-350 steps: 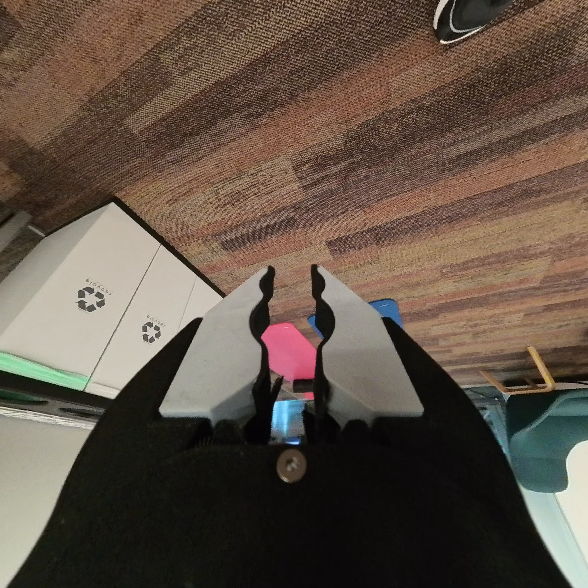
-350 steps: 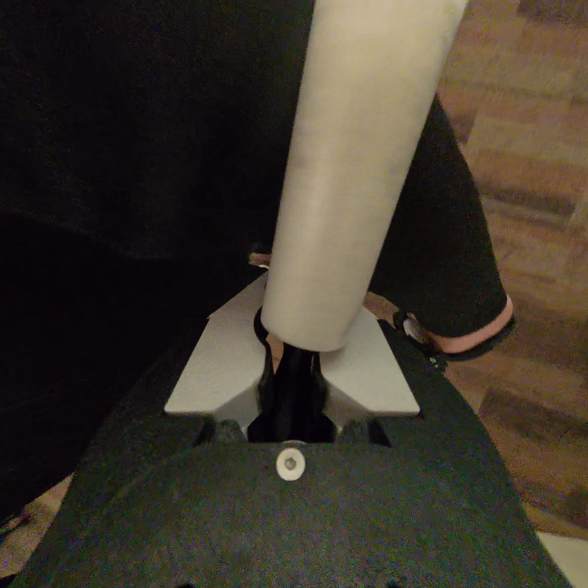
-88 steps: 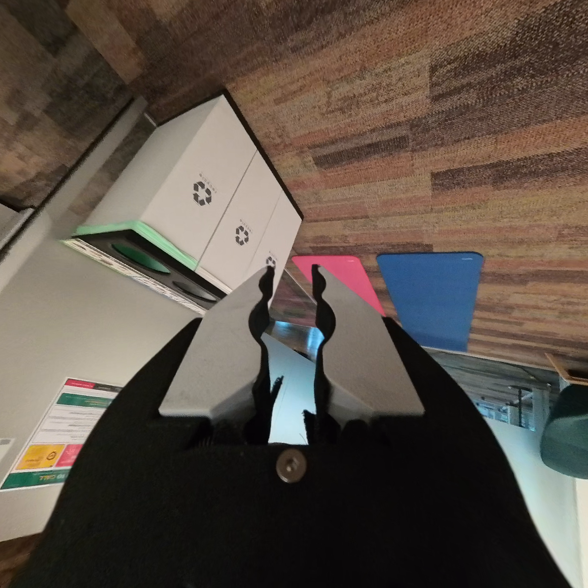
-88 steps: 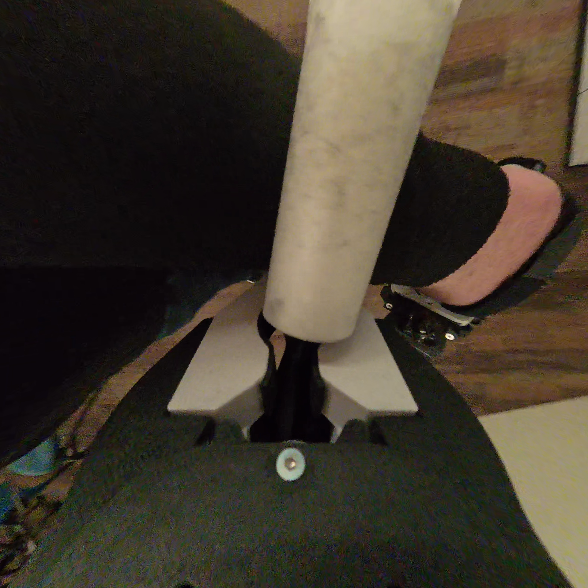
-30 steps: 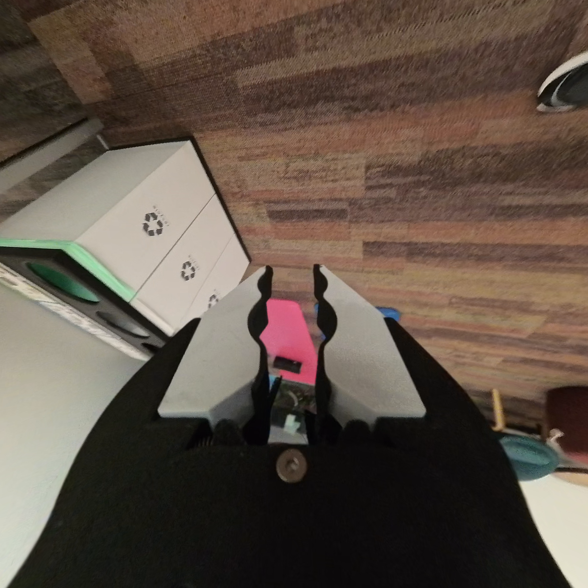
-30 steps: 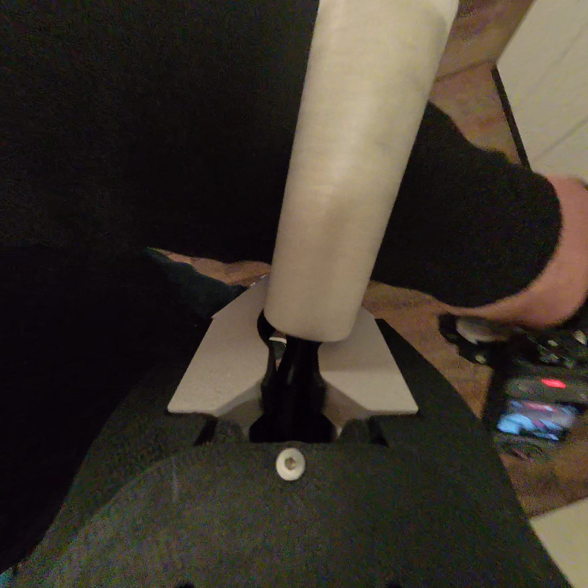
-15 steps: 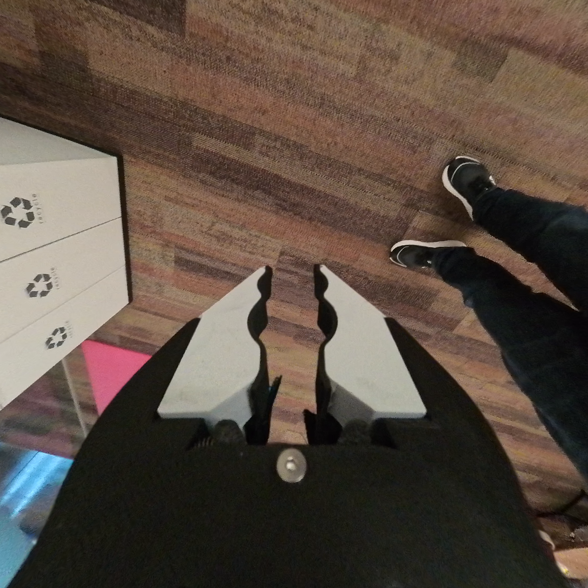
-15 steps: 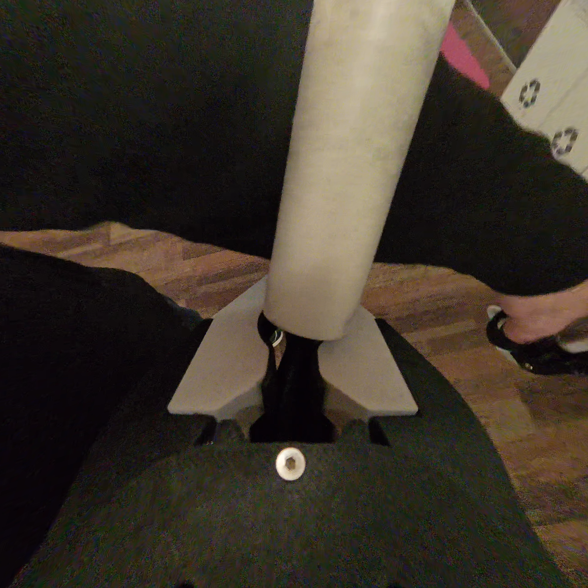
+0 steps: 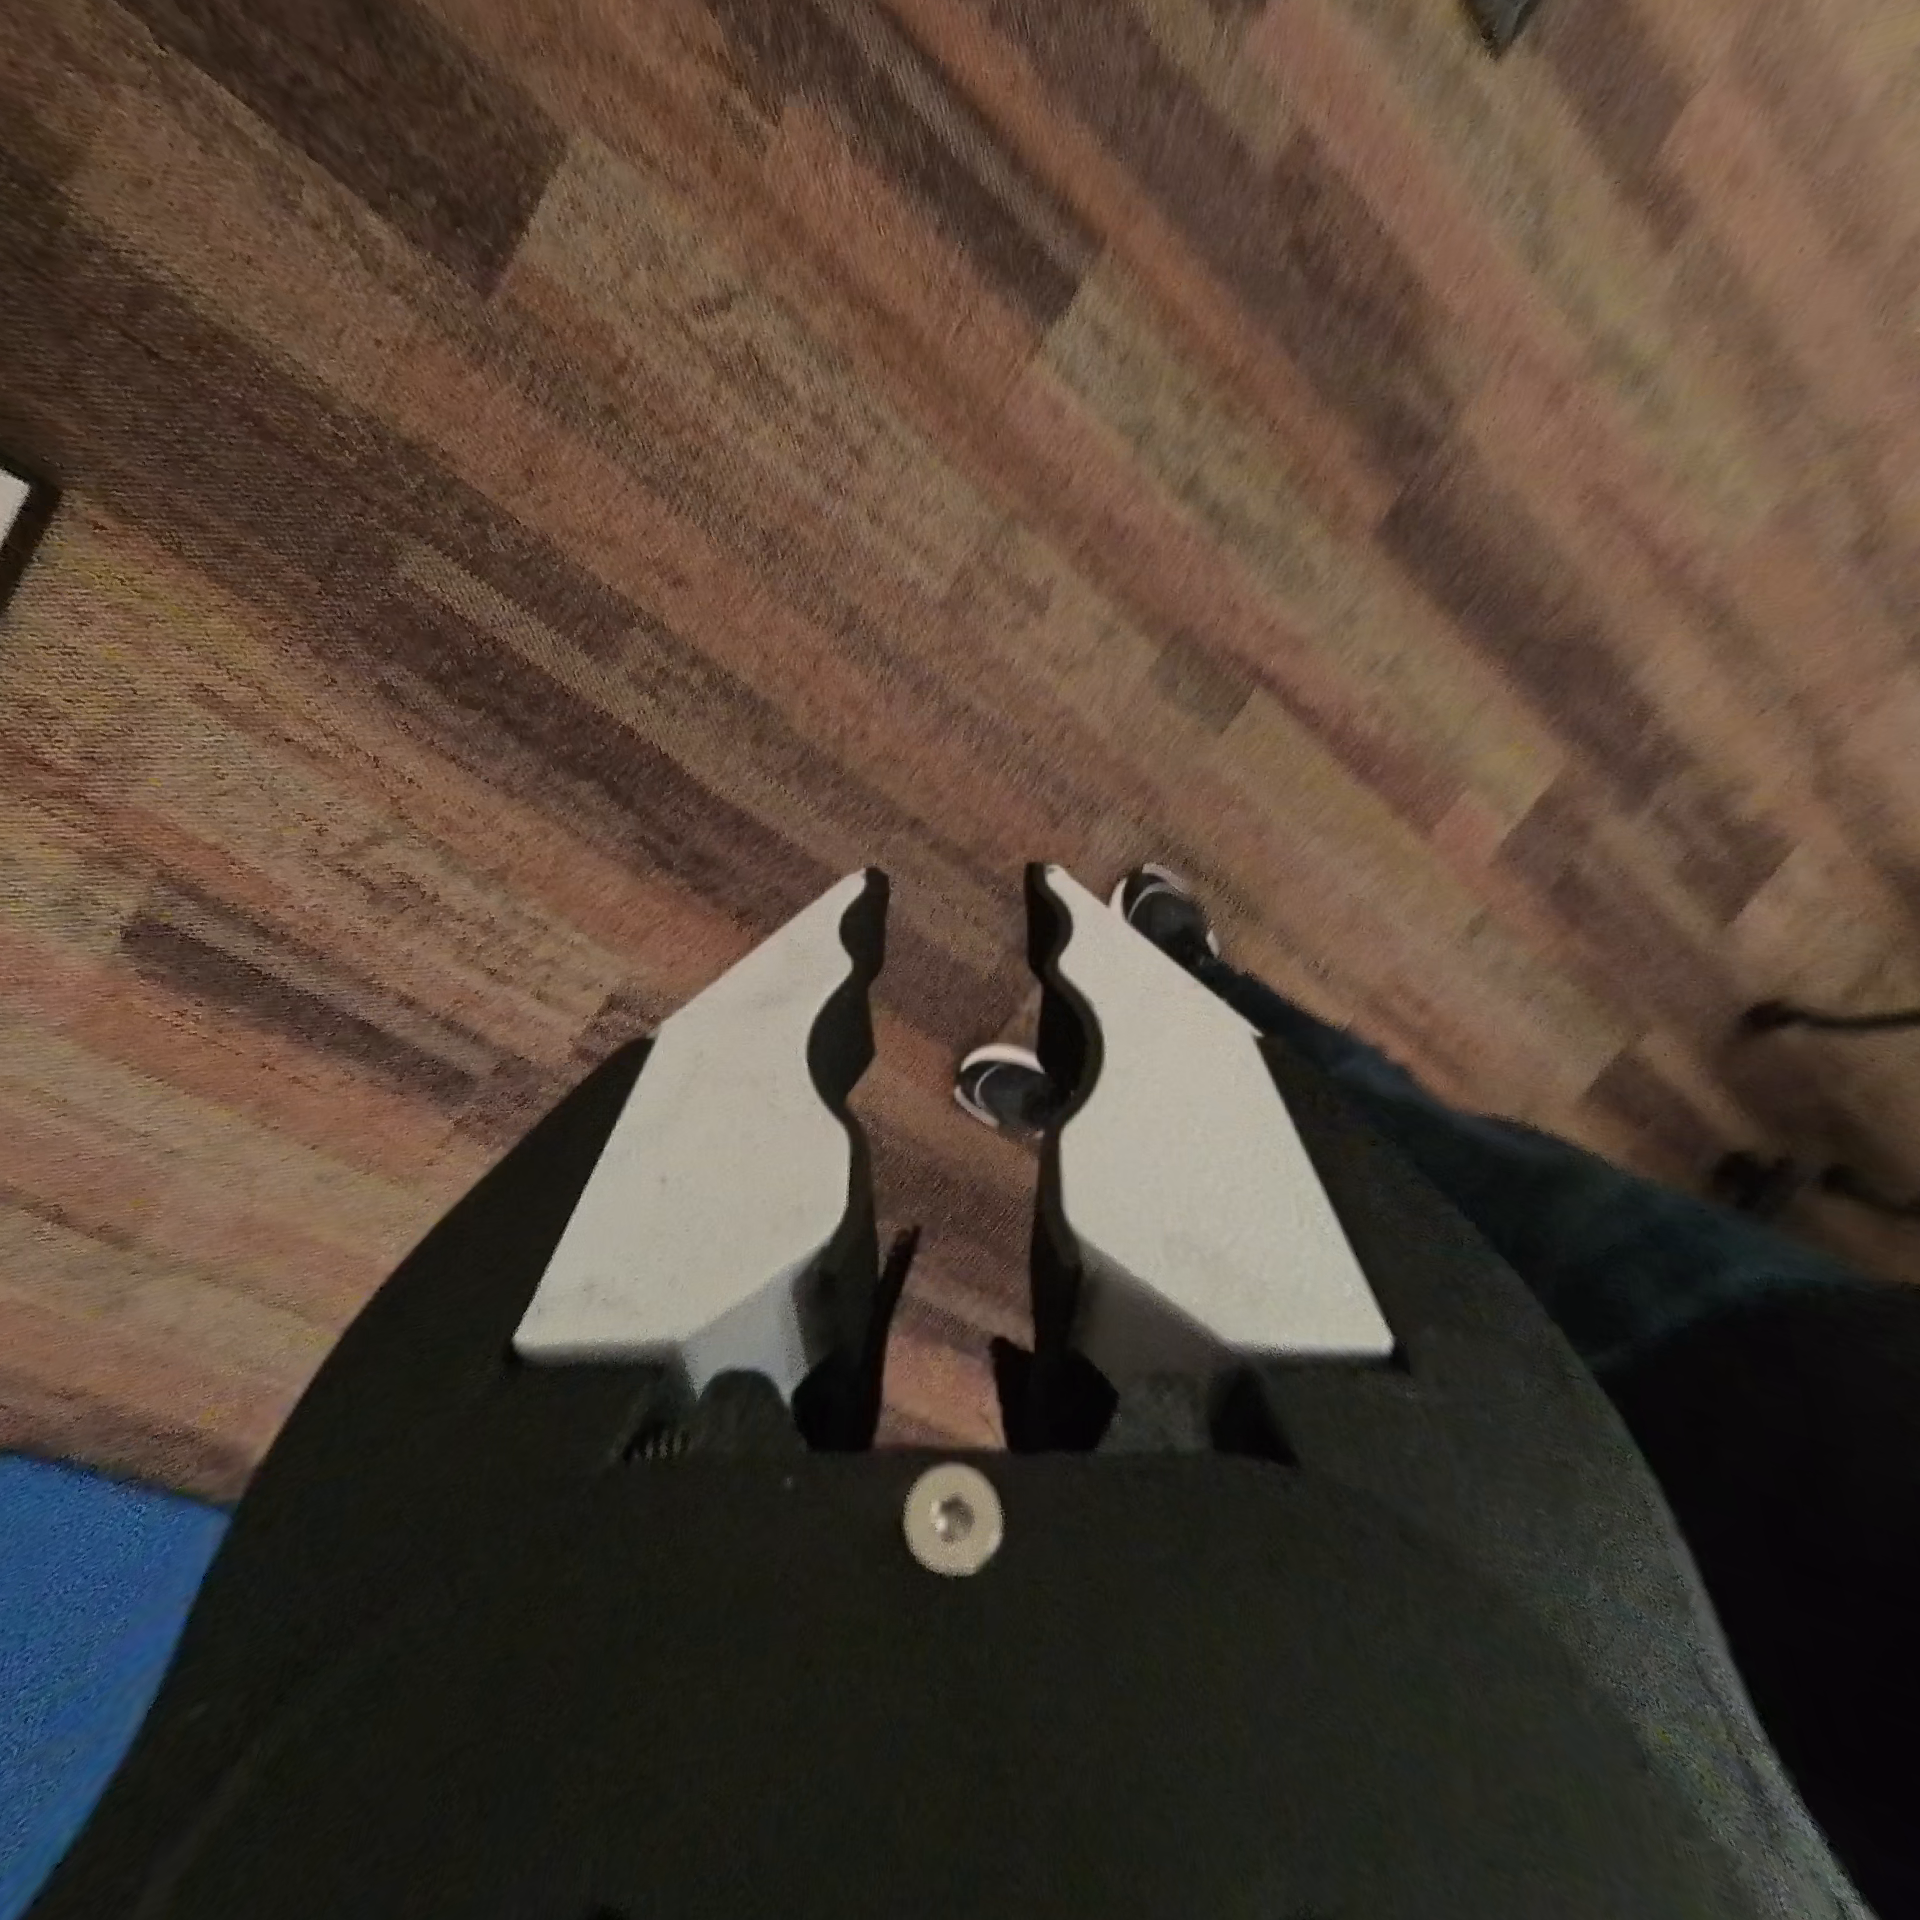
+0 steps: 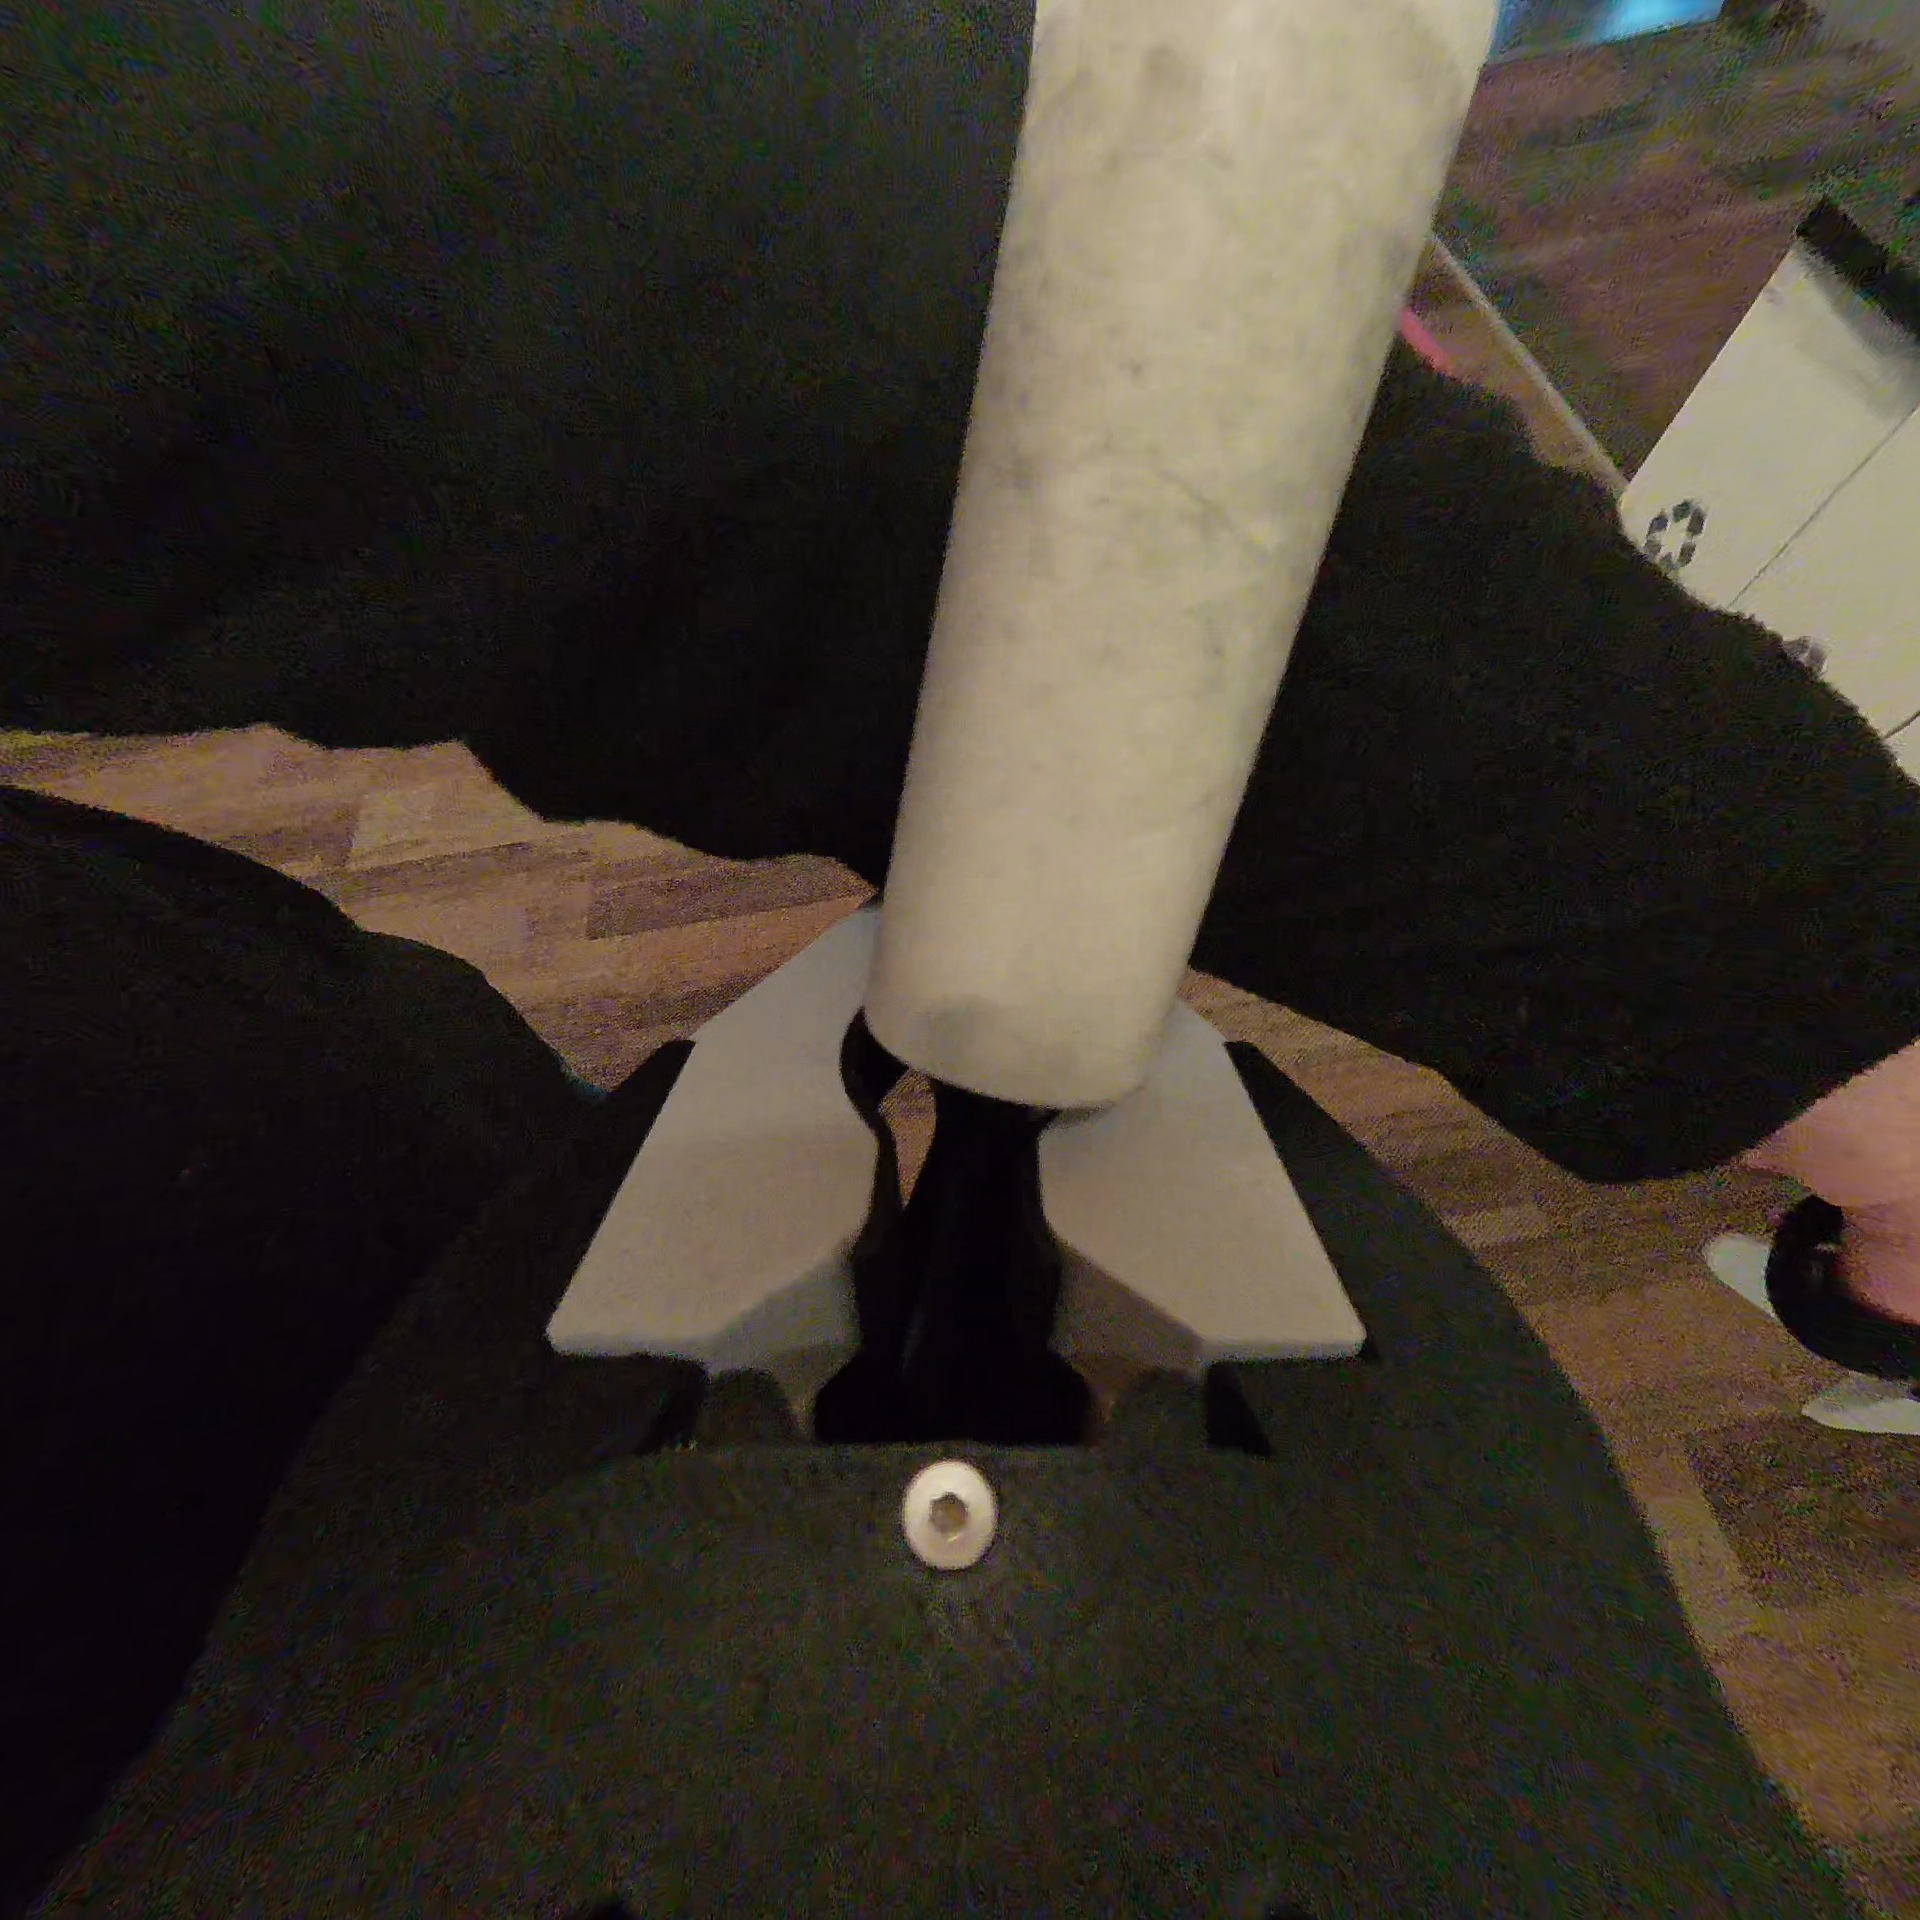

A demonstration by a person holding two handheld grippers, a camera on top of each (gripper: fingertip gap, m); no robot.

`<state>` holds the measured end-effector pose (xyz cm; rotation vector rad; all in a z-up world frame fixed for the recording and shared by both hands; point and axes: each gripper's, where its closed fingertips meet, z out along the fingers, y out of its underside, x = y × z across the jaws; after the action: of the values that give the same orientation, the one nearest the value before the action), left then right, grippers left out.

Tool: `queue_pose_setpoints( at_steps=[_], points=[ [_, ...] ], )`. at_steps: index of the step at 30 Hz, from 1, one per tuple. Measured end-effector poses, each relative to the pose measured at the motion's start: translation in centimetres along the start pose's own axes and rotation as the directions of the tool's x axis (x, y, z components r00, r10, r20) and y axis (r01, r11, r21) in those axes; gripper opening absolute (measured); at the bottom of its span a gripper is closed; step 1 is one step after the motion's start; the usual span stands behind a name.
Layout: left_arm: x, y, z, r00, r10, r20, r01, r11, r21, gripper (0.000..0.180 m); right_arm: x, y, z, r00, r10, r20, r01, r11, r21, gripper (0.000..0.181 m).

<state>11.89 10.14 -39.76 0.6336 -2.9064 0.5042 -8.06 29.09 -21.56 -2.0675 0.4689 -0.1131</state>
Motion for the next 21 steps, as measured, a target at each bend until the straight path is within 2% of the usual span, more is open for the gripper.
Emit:
queue_pose_setpoints(
  at_steps=[4,6,10,13,15,18,21],
  points=[
    [0.9,-1.9,-1.2,0.995,-0.089,-0.035,0.092,0.992,0.081,0.025,0.1,0.9,0.0,0.999,0.032,-0.007,-0.032,0.999,0.027,0.011],
    [2.2,-3.1,-1.6,0.994,-0.086,-0.061,0.093,0.988,0.121,0.025,2.9,2.3,0.1,0.995,0.072,-0.066,-0.071,0.997,0.017,0.011],
    [4.0,-3.7,-1.3,0.998,-0.032,-0.056,0.039,0.992,0.119,0.025,10.1,6.7,-0.8,0.959,0.231,-0.164,-0.234,0.972,-0.002,0.01],
    [5.0,-3.6,-1.0,0.993,-0.07,-0.096,0.082,0.989,0.127,0.025,13.7,9.4,-2.7,0.93,0.279,-0.238,-0.298,0.953,-0.048,0.011],
    [5.5,-4.7,-1.6,0.979,-0.122,-0.161,0.153,0.97,0.192,0.025,13.0,7.4,-4.3,0.941,0.262,-0.215,-0.263,0.965,0.027,0.01],
    [5.7,-6.5,-2.9,0.942,-0.205,-0.264,0.277,0.92,0.277,0.025,7.8,3.0,-5.9,0.981,0.137,-0.136,-0.124,0.987,0.104,0.01],
    [5.4,-8.4,-4.7,0.897,-0.271,-0.351,0.394,0.848,0.353,0.024,1.5,1.2,-4.8,0.998,-0.01,-0.058,0.016,0.995,0.103,0.01]
  ],
)
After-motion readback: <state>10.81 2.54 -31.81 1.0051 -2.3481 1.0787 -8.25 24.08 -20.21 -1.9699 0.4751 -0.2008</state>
